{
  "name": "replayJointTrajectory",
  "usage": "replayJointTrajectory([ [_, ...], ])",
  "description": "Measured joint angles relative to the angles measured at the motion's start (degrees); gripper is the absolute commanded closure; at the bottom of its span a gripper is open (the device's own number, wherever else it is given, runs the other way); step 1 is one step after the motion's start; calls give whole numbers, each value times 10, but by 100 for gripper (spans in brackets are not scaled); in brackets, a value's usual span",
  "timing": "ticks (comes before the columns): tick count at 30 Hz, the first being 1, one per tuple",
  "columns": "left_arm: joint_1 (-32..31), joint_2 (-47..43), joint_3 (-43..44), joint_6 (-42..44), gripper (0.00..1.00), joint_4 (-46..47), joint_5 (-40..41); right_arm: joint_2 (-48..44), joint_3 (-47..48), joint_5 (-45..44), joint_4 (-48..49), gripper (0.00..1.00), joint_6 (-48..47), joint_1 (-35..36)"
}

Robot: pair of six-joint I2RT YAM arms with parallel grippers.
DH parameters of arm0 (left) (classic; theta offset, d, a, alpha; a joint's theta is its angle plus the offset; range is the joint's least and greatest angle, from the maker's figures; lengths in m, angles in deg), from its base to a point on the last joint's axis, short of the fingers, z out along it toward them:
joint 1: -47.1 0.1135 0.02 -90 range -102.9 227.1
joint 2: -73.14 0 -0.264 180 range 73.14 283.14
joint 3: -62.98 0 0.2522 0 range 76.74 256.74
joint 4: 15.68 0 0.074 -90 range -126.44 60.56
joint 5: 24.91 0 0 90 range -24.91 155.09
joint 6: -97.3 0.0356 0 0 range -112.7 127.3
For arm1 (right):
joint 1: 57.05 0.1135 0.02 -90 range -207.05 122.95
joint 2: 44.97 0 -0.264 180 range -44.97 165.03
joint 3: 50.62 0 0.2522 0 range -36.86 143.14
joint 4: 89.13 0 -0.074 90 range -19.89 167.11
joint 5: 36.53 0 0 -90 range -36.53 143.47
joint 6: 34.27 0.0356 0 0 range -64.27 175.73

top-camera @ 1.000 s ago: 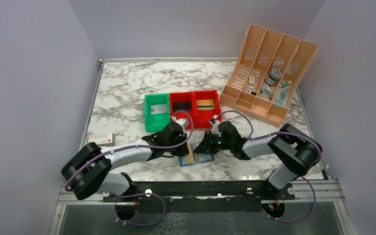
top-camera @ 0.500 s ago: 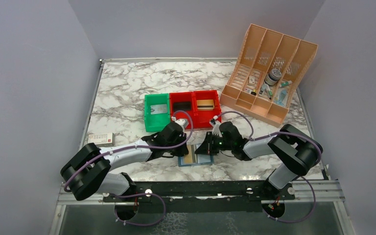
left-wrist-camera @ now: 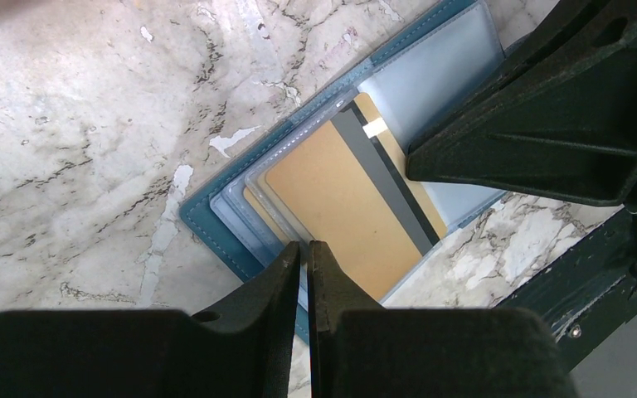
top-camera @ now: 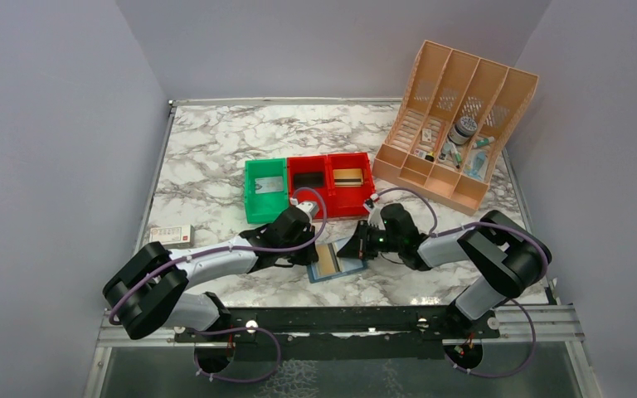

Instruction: Take the credit cards out of the card holder

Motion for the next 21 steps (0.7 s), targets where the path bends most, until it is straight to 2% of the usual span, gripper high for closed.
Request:
replayJointTrajectory([
  [4,0,1,0,0,87,1,0,0,0,2,0,86,-3,0],
  [10,0,1,0,0,87,1,0,13,0,19,5,81,-7,-1],
  [12,0,1,0,0,87,1,0,22,0,27,18,82,-5,-1],
  [17,0,1,0,0,87,1,0,45,2,46,48,95,0,-2],
  [21,0,1,0,0,88,1,0,41,0,43,49,99,6,-3],
])
